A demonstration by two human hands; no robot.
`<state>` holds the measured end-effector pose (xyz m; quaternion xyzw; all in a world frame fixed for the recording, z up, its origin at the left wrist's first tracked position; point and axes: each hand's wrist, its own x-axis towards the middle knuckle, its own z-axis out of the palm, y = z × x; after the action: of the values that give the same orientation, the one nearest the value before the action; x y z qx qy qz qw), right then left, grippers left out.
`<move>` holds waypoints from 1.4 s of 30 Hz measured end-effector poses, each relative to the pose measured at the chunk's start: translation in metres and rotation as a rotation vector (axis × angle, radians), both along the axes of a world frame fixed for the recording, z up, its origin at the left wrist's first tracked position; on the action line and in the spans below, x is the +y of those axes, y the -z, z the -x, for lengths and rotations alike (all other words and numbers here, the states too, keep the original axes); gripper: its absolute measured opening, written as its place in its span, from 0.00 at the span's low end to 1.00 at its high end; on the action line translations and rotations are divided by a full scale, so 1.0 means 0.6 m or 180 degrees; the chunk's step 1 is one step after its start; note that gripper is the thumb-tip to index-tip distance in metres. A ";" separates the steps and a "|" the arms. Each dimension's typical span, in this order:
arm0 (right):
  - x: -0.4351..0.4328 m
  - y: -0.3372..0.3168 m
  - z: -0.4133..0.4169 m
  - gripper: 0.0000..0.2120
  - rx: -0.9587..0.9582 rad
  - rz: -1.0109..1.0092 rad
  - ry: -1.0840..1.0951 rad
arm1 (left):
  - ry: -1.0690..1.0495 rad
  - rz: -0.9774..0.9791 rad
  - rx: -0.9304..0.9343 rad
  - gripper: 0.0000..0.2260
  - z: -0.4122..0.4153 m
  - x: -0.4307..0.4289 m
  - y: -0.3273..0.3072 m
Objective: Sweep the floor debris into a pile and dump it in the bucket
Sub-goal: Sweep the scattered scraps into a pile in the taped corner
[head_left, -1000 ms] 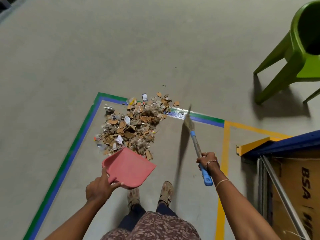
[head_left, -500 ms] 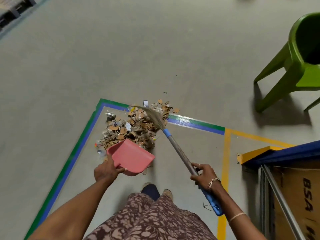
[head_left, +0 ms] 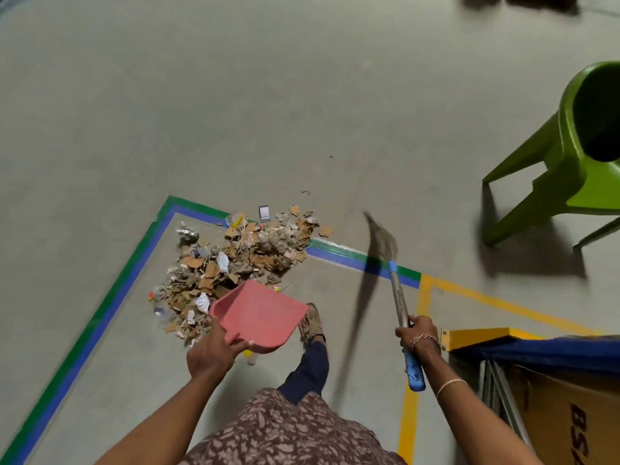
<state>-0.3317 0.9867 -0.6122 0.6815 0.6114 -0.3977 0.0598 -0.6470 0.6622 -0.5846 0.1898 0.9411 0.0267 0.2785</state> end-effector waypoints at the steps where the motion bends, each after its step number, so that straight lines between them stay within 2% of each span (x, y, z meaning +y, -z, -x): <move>1: 0.023 0.006 0.006 0.15 -0.0063 0.0048 0.0092 | -0.0054 -0.0024 -0.0020 0.45 0.007 0.012 0.008; 5: 0.092 0.032 0.024 0.14 -0.0286 0.0436 -0.0068 | -0.0113 0.0292 -0.0013 0.45 0.033 0.063 -0.005; 10: 0.142 0.039 0.101 0.21 -0.0375 0.0621 -0.0882 | -0.0343 0.0399 0.0068 0.49 0.091 0.123 -0.006; 16: 0.151 -0.007 0.185 0.23 -0.0308 0.0768 -0.1743 | -0.0469 0.0580 -0.0042 0.46 0.095 0.158 -0.022; 18: 0.156 -0.033 0.191 0.27 -0.0229 0.0789 -0.2021 | -0.0513 0.0580 -0.0091 0.46 0.090 0.167 -0.031; 20: 0.164 -0.064 0.183 0.27 -0.0139 0.0734 -0.2031 | -0.0510 0.0548 -0.0125 0.47 0.081 0.175 -0.039; 24: 0.201 -0.131 0.141 0.17 -0.0002 0.0487 -0.1793 | -0.0531 0.0554 -0.0118 0.49 0.066 0.199 -0.052; 29: 0.287 -0.185 0.110 0.17 -0.0011 0.0182 -0.1464 | -0.0596 0.0415 -0.0125 0.49 0.045 0.244 -0.066; 34: 0.427 -0.144 0.173 0.23 -0.0055 0.0046 -0.1717 | -0.0922 0.0355 -0.0046 0.52 0.032 0.284 -0.071; 39: 0.561 -0.027 0.263 0.22 -0.0236 0.0244 -0.2050 | -0.1274 0.0450 0.0109 0.47 -0.002 0.330 -0.085; 42: 0.594 0.028 0.312 0.18 -0.0385 0.0315 -0.2514 | -0.1529 0.0534 0.0123 0.47 -0.034 0.347 -0.082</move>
<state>-0.5190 1.3431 -0.6288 0.4126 0.8018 -0.3322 0.2766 -0.6268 0.8703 -0.5352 -0.0625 0.9633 0.0102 0.2608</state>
